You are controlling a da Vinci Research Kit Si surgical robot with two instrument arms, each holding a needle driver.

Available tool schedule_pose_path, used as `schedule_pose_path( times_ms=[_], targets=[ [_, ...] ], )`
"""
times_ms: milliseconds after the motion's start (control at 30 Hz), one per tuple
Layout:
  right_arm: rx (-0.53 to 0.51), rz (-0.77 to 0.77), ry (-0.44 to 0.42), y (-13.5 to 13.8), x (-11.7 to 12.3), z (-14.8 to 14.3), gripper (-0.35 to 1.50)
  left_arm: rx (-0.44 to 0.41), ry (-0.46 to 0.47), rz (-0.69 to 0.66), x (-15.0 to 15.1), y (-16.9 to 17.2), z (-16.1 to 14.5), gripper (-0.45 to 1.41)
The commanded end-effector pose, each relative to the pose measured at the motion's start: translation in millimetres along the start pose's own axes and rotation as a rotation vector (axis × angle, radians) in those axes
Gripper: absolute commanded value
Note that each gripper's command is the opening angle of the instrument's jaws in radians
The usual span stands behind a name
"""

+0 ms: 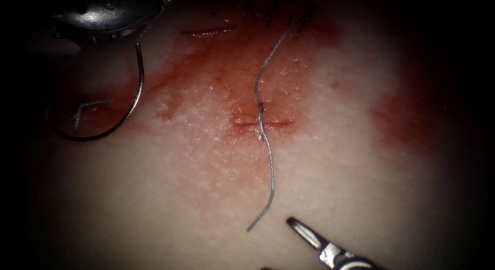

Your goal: Wound Closure

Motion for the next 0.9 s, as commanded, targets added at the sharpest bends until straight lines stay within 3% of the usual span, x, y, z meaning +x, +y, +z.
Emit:
schedule_pose_path(
  times_ms=[33,100,167,200,233,500,900],
  targets=[
    [0.016,0.024,-0.002,0.6,0.5,1.0,1.01,-0.014,-0.002,0.009,-0.2,0.6,0.4,-0.45],
    [0.032,0.044,-0.003,1.3,1.1,1.3,0.96,-0.025,-0.003,0.02,-0.3,1.2,0.1,-0.45],
    [0.063,0.062,-0.002,2.5,1.9,1.8,0.68,-0.047,-0.004,0.044,-0.4,2.3,-0.5,-0.45],
    [0.078,0.068,0.002,3.3,2.2,2.1,0.09,-0.056,-0.002,0.049,-0.5,2.8,-0.6,-0.45],
    [0.102,0.062,-0.003,4.6,2.9,2.7,-0.35,-0.08,0.001,0.072,-0.8,3.9,-0.9,-0.45],
    [0.176,-0.082,-0.016,9.9,4.8,7.0,-0.35,-0.155,-0.033,0.117,-1.7,6.6,-1.9,-0.45],
    [0.214,-0.063,-0.014,11.8,2.5,13.1,-0.35,-0.183,-0.007,0.123,-1.0,8.4,-3.5,-0.45]
  ],
)
